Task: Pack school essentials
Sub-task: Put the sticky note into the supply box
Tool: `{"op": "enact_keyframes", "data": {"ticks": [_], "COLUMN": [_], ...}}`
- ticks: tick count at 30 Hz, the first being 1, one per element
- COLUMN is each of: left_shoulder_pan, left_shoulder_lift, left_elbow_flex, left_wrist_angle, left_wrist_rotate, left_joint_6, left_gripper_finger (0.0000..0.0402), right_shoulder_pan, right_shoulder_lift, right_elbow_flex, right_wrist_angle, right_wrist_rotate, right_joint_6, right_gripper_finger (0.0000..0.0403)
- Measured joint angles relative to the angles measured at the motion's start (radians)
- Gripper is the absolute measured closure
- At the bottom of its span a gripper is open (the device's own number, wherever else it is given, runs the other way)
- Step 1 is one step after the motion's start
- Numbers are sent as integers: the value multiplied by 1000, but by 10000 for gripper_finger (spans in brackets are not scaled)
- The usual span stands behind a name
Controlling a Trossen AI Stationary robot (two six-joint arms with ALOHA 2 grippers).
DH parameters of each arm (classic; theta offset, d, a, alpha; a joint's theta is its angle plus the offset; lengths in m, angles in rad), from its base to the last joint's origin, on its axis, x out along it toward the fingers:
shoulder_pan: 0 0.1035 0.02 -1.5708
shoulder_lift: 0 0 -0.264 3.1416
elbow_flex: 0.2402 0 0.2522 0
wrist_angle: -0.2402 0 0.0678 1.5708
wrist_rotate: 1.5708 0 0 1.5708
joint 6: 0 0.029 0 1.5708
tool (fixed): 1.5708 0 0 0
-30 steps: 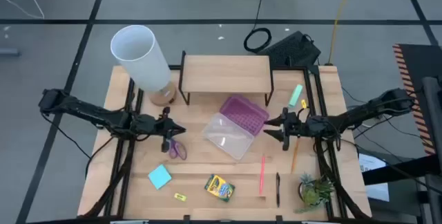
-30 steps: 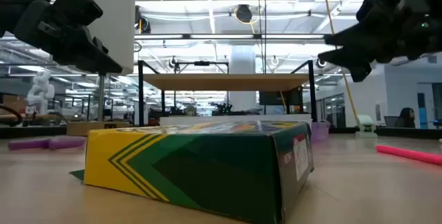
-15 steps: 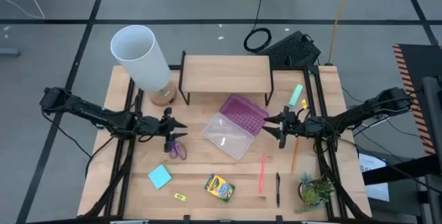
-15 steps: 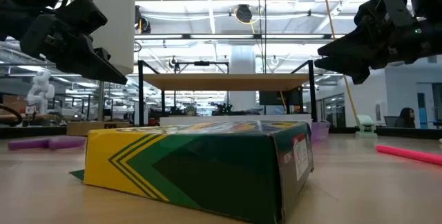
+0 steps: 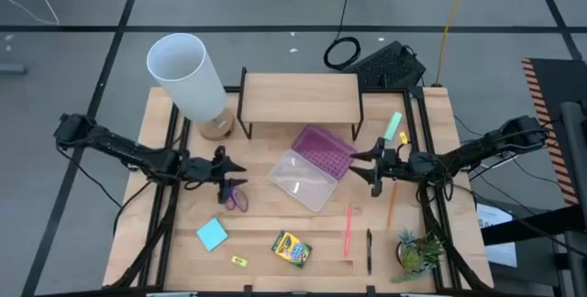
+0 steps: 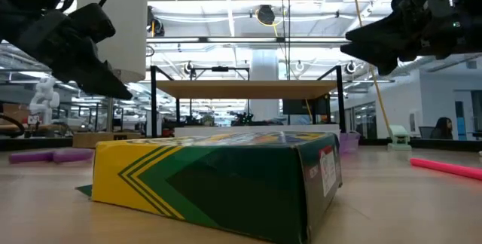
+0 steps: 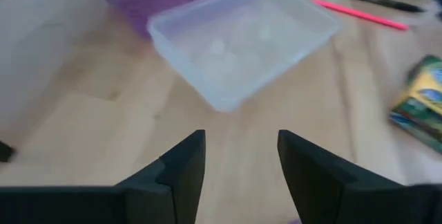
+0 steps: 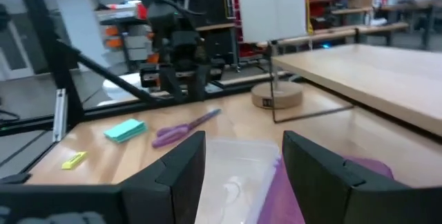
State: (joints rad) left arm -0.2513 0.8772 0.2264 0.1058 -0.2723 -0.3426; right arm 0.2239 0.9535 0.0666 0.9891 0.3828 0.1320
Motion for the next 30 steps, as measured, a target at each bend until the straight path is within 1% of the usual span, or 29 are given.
{"op": "enact_keyframes", "data": {"ticks": [2,4,7,10,11,13,17,21,23,25,30], "left_shoulder_pan": [-37,-84,-177,-283,-317,-383,-473,-507,-510,-510,-510], "left_shoulder_lift": [0,0,9,62,85,144,261,336,356,368,367], "left_elbow_flex": [14,63,198,332,363,405,437,440,441,441,441], "left_wrist_angle": [-21,-88,-311,-522,-558,-574,-568,-590,-620,-675,-822], "left_wrist_rotate": [2,12,37,57,63,78,124,127,137,169,236], "left_joint_6": [-19,-45,-111,-212,-240,-283,-402,-612,-734,-825,-960], "left_gripper_finger": [215,215,215,215,215,215,215,214,210,199,159], "right_shoulder_pan": [0,0,0,0,0,0,0,-1,-1,-2,-22], "right_shoulder_lift": [0,0,0,12,16,23,33,35,35,35,35], "right_elbow_flex": [0,0,0,0,0,0,1,1,1,1,1], "right_wrist_angle": [11,11,8,8,14,21,43,77,95,97,99], "right_wrist_rotate": [-35,-71,-74,-73,-72,-72,-72,-71,-71,-69,-69], "right_joint_6": [-10,-14,-14,-53,-70,-90,-92,-96,-109,-120,-127], "right_gripper_finger": [218,218,218,218,218,218,218,218,218,218,218]}}
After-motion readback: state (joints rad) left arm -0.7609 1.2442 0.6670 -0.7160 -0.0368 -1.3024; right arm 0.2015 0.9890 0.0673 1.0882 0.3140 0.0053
